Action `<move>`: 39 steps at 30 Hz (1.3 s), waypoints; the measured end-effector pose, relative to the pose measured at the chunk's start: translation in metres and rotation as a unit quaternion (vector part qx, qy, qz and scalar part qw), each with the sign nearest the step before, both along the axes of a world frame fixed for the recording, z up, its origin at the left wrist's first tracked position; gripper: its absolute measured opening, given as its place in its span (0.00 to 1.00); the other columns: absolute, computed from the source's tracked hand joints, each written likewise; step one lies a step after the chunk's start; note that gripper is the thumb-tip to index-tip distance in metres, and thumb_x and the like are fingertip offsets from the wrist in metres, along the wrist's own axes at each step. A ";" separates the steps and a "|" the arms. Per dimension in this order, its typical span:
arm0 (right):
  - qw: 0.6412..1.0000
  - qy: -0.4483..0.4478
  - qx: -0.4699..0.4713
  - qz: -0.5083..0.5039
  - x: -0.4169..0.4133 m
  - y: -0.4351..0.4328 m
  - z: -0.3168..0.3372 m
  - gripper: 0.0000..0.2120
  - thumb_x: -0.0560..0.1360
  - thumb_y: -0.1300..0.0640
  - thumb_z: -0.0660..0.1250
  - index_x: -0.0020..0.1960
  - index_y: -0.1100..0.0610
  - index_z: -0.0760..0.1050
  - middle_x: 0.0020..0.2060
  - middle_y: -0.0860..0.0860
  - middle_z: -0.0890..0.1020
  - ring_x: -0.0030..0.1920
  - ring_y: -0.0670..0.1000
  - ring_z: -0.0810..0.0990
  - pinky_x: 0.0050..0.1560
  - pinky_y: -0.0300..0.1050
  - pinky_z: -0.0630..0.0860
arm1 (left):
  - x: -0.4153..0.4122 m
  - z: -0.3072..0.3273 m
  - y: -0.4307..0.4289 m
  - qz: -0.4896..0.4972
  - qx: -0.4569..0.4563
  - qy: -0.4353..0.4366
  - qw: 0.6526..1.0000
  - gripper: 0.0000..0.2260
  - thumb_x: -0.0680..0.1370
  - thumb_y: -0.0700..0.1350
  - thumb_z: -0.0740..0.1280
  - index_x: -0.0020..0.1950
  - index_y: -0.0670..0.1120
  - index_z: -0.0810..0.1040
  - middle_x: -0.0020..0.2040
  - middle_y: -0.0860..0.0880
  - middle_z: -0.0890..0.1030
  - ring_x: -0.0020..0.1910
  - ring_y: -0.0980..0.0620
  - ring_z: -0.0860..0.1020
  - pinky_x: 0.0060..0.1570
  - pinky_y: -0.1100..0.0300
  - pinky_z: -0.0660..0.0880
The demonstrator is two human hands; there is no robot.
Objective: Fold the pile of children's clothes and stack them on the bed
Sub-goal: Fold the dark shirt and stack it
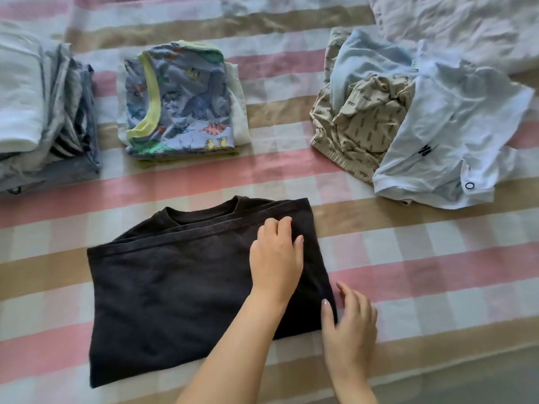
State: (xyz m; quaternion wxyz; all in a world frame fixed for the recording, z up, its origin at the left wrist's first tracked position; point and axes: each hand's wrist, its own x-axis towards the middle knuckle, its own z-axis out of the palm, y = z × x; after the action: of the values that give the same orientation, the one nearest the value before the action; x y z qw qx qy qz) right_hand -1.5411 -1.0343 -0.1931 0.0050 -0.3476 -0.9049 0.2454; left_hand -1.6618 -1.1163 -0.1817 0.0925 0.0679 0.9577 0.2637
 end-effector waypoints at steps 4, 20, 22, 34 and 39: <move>0.995 -0.076 -0.052 -0.023 -0.001 0.006 0.001 0.15 0.72 0.47 0.68 0.56 0.51 0.77 0.49 0.47 0.80 0.51 0.51 0.76 0.47 0.46 0.72 | -0.034 -0.017 0.037 0.028 -0.076 -0.064 0.995 0.23 0.75 0.57 0.65 0.61 0.43 0.67 0.57 0.44 0.69 0.54 0.43 0.71 0.43 0.50 0.71; 0.948 0.090 -0.246 -0.178 0.017 -0.027 0.012 0.12 0.65 0.59 0.77 0.36 0.46 0.75 0.33 0.50 0.79 0.36 0.46 0.76 0.39 0.29 0.70 | -0.052 -0.012 0.015 0.077 0.145 -0.063 0.984 0.09 0.74 0.35 0.64 0.53 0.39 0.73 0.51 0.44 0.75 0.48 0.49 0.73 0.46 0.65 0.65; 0.957 0.182 -0.193 -0.120 0.015 -0.045 0.023 0.11 0.64 0.56 0.75 0.36 0.44 0.75 0.32 0.47 0.78 0.35 0.43 0.75 0.39 0.26 0.69 | -0.053 -0.001 -0.002 0.110 0.221 -0.077 0.966 0.07 0.74 0.36 0.64 0.51 0.43 0.74 0.47 0.47 0.76 0.47 0.52 0.73 0.42 0.69 0.66; 0.904 0.346 -0.132 0.214 0.002 -0.202 0.050 0.13 0.58 0.69 0.74 0.34 0.53 0.80 0.29 0.48 0.73 0.29 0.49 0.70 0.30 0.41 0.69 | -0.044 0.037 -0.206 0.240 0.512 -0.142 0.812 0.13 0.76 0.34 0.63 0.43 0.51 0.79 0.40 0.53 0.82 0.41 0.55 0.80 0.43 0.63 0.78; 0.885 0.251 -0.083 0.382 0.000 -0.242 0.021 0.09 0.64 0.64 0.67 0.33 0.51 0.81 0.27 0.48 0.74 0.27 0.50 0.71 0.28 0.37 0.63 | -0.028 0.003 -0.271 0.328 0.410 -0.120 0.842 0.12 0.77 0.32 0.62 0.46 0.49 0.75 0.41 0.52 0.80 0.43 0.51 0.77 0.44 0.60 0.75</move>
State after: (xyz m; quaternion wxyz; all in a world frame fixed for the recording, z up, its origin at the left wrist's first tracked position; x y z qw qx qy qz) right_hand -1.5407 -1.2763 -0.1722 0.1091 0.0994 -0.9123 0.3820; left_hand -1.6894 -1.3870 -0.1787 0.0785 -0.2512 0.7099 0.6533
